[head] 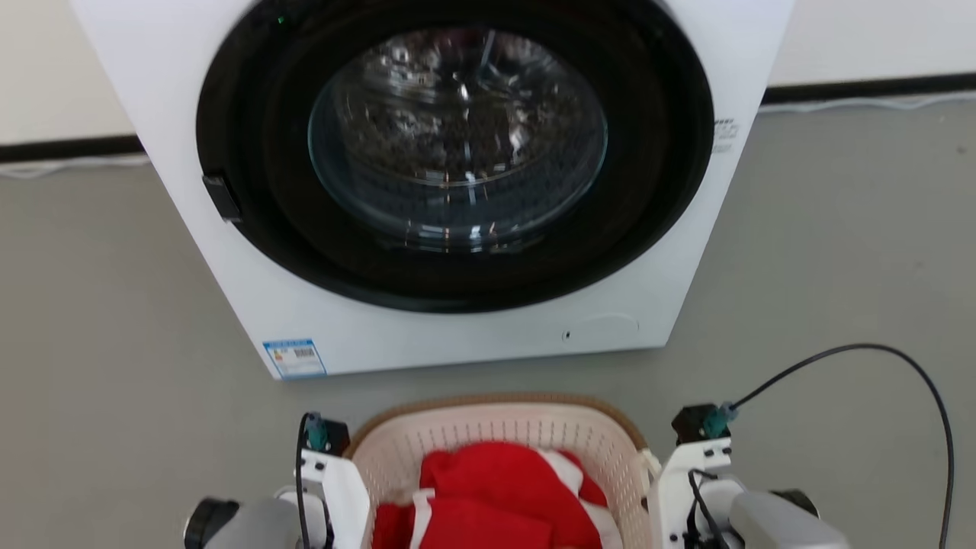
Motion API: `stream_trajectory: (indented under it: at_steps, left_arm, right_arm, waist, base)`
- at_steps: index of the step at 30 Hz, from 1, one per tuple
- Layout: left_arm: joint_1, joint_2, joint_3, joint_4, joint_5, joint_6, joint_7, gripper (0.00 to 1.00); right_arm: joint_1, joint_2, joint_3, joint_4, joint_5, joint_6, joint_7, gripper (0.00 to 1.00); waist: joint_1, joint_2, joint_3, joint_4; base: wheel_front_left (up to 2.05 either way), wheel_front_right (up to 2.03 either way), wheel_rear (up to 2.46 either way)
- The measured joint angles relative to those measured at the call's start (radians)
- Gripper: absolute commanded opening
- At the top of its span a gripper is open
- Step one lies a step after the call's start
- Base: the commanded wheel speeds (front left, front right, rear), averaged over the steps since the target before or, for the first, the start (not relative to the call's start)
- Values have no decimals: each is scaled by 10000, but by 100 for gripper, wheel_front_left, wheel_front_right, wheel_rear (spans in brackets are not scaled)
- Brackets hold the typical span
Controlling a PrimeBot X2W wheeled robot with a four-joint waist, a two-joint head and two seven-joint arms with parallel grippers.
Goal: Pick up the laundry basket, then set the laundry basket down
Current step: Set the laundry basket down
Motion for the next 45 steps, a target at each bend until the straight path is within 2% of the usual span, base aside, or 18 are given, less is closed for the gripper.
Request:
stream_trajectory:
  at_steps: [11, 29, 45]
  left_arm:
    - [-1304, 182, -21, -71, 105, 309, -1381, 0]
    - [-3093, 430, 38, -90, 213, 491, -2943, 0]
    - [-3960, 495, 69, -86, 205, 518, -3396, 0]
  right_arm:
    - [-1317, -128, 362, -123, -276, -12, -1651, 0]
    - [-3268, -157, 855, 242, -849, -12, -3691, 0]
    - [-4190, -169, 842, 499, -798, -10, -4259, 0]
  waist:
    - [0, 0, 1913, 91]
    - [0, 0, 5136, 62]
    - [0, 0, 6946, 61]
  base:
    - [0, 0, 0]
    - [0, 0, 0]
    - [0, 0, 0]
